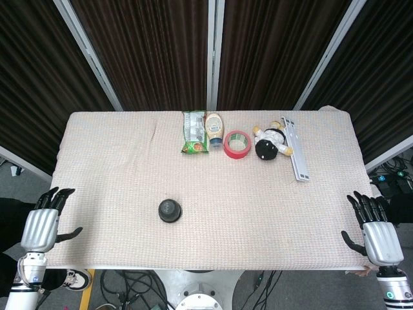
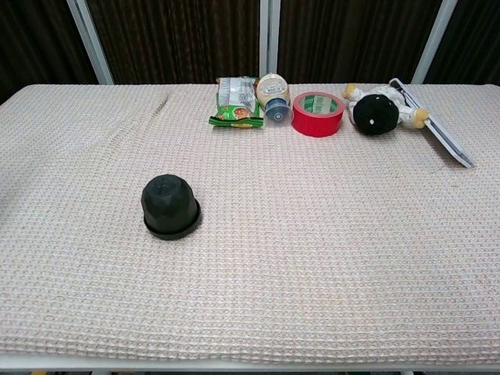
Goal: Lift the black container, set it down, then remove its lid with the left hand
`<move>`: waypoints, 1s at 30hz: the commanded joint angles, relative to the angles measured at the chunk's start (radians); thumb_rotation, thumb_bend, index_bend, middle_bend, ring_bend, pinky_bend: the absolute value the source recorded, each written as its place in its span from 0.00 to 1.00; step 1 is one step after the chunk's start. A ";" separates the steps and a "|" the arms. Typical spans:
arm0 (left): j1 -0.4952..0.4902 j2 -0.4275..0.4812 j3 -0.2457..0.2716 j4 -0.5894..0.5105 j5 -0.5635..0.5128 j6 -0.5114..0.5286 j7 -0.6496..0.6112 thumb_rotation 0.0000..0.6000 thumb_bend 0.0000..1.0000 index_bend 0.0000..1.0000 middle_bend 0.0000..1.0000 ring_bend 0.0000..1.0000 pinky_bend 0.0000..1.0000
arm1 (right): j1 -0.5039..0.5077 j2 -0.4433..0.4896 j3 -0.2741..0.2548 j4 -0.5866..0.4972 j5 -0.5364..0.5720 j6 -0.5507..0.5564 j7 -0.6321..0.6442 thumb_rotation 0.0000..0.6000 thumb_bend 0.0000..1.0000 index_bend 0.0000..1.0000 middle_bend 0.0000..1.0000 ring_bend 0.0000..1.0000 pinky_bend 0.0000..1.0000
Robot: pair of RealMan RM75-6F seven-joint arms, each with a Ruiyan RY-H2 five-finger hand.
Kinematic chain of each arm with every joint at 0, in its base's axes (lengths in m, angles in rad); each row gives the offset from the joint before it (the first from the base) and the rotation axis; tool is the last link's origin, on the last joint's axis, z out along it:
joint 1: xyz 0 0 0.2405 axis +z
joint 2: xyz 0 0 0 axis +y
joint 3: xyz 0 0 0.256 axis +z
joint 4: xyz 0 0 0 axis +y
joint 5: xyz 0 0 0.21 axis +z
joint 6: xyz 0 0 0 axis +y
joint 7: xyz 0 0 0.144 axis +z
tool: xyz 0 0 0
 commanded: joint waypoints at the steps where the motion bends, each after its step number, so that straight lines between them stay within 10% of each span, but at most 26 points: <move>1: 0.000 0.000 0.000 0.000 -0.001 -0.001 0.000 1.00 0.02 0.15 0.16 0.08 0.13 | 0.000 0.000 0.000 0.000 0.000 0.000 0.000 1.00 0.21 0.00 0.00 0.00 0.04; 30: -0.065 -0.069 0.024 0.023 0.035 -0.111 -0.064 1.00 0.01 0.15 0.16 0.08 0.14 | -0.007 0.031 0.006 -0.061 -0.030 0.049 -0.029 1.00 0.21 0.00 0.00 0.00 0.04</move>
